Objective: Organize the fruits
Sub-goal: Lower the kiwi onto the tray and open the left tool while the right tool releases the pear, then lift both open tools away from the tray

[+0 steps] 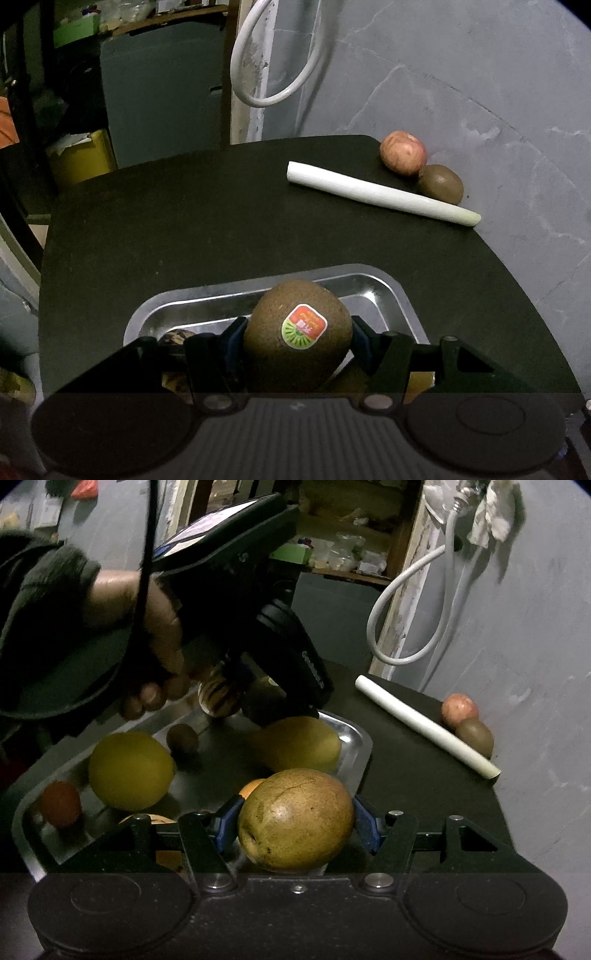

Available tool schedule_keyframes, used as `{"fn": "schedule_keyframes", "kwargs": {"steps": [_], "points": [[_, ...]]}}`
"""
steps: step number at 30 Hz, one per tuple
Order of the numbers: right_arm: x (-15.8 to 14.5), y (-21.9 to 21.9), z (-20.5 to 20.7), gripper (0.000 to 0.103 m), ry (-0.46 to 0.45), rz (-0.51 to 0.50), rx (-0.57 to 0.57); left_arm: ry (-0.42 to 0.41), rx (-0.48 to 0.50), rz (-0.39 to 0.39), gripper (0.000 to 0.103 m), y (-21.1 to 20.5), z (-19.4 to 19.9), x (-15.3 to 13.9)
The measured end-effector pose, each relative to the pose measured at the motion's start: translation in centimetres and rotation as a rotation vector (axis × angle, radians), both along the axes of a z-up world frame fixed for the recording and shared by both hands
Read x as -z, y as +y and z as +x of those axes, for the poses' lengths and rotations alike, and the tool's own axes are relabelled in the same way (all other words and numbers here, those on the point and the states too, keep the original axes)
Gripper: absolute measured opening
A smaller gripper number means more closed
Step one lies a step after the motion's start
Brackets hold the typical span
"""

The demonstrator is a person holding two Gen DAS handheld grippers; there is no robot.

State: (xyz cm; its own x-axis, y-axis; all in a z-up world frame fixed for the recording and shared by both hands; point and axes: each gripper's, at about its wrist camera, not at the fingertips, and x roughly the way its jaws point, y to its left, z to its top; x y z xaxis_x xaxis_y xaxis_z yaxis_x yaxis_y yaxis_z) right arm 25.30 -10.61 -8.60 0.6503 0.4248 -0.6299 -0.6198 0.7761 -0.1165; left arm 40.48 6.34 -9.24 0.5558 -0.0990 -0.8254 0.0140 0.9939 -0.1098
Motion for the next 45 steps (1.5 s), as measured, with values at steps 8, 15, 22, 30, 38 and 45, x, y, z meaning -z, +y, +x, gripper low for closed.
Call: {"fn": "schedule_keyframes", "kwargs": {"steps": [8, 15, 22, 30, 38, 45], "points": [[0.5, 0.3, 1.2, 0.065, 0.045, 0.067, 0.011, -0.005, 0.004, 0.014, 0.063, -0.2, 0.0, 0.2], [0.9, 0.0, 1.8, 0.06, 0.056, 0.113, 0.007, -0.012, 0.001, 0.028, 0.063, -0.4, 0.0, 0.4], [1.1, 0.1, 2.3, 0.059, 0.059, 0.126, -0.016, -0.012, -0.005, 0.035, 0.063, -0.4, 0.2, 0.5], [1.3, 0.0, 2.9, 0.06, 0.072, 0.132, -0.034, -0.008, -0.032, 0.035, 0.067, -0.1, 0.4, 0.4], [1.0, -0.2, 3.2, 0.069, 0.081, 0.142, -0.032, -0.039, -0.051, 0.027, 0.087, -0.3, -0.3, -0.8], [-0.9, -0.8, 2.4, 0.083, 0.08, 0.17, 0.011, -0.088, -0.1, 0.029, 0.099, -0.4, -2.4, -3.2]]}}
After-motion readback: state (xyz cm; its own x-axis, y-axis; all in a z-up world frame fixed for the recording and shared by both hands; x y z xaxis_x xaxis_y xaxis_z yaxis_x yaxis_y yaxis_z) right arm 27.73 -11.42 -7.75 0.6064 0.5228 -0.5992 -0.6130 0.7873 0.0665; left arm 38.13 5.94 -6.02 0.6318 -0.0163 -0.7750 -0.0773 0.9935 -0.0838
